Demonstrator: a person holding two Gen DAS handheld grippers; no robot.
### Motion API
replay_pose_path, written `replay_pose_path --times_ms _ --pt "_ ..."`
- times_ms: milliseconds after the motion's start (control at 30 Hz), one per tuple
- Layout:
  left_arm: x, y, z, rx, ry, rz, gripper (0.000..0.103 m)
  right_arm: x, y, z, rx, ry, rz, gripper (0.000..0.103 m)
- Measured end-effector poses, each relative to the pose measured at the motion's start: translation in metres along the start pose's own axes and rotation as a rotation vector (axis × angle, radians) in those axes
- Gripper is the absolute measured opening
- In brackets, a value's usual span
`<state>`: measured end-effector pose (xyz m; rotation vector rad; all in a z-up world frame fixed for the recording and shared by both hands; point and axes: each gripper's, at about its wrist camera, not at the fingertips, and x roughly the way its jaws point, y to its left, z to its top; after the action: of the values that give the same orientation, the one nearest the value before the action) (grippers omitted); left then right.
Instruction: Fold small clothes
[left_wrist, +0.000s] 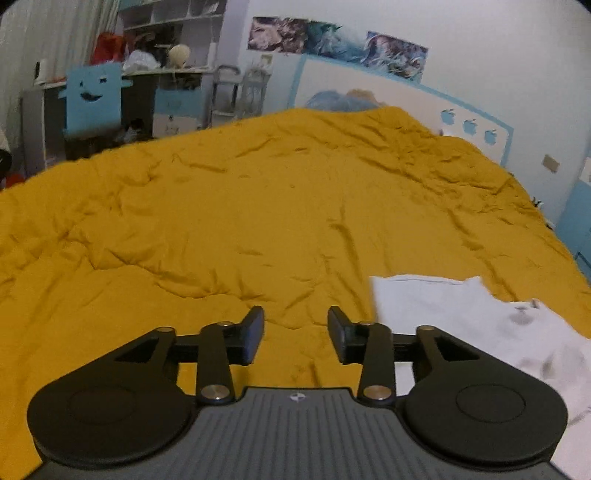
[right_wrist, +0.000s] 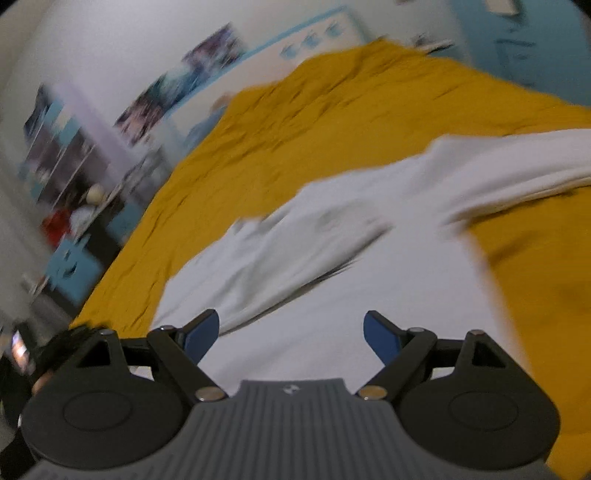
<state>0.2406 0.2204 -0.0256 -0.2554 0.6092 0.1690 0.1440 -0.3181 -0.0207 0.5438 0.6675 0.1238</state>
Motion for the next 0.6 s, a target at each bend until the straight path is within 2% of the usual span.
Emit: replay_pose_path --times_ms 167,200,267,300,400,467,500,533,600 --pt "-0.039 -0.055 -0.012 0.030 0.013 -0.054 0.053 -0.063 -0.088 0.016 0.139 -0.205 -0.125 0.083" --pt "-0.046 -0.062 -0.016 0.027 0.016 -0.075 0.053 -0.075 -0.109 0.018 0.148 -0.262 -0.110 0.082" --pt "-0.057 -0.083 -0.030 -0.013 0.032 -0.126 0.055 -0.094 -0.152 0.028 0.191 -0.281 -0.053 0.082" --pt "-0.060 -0.094 -0.035 -0.008 0.044 -0.143 0.055 -0.104 -0.176 0.033 0.245 -0.299 -0.057 0.082" --pt "-0.068 -0.140 -0.059 0.085 0.079 -0.193 0.056 -0.126 -0.227 0.044 0.341 -0.355 -0.204 0.082" --pt "-0.067 -0.161 -0.071 0.095 0.114 -0.224 0.056 -0.140 -0.263 0.050 0.400 -0.427 -0.293 0.074" --pt "-0.066 -0.172 -0.077 0.096 0.136 -0.252 0.056 -0.145 -0.281 0.053 0.439 -0.452 -0.311 0.060" --pt "-0.066 -0.180 -0.082 0.100 0.151 -0.265 0.056 -0.149 -0.303 0.057 0.497 -0.463 -0.320 0.052" --pt "-0.065 -0.201 -0.089 0.129 0.179 -0.266 0.056 -0.149 -0.353 0.063 0.623 -0.452 -0.289 0.052"
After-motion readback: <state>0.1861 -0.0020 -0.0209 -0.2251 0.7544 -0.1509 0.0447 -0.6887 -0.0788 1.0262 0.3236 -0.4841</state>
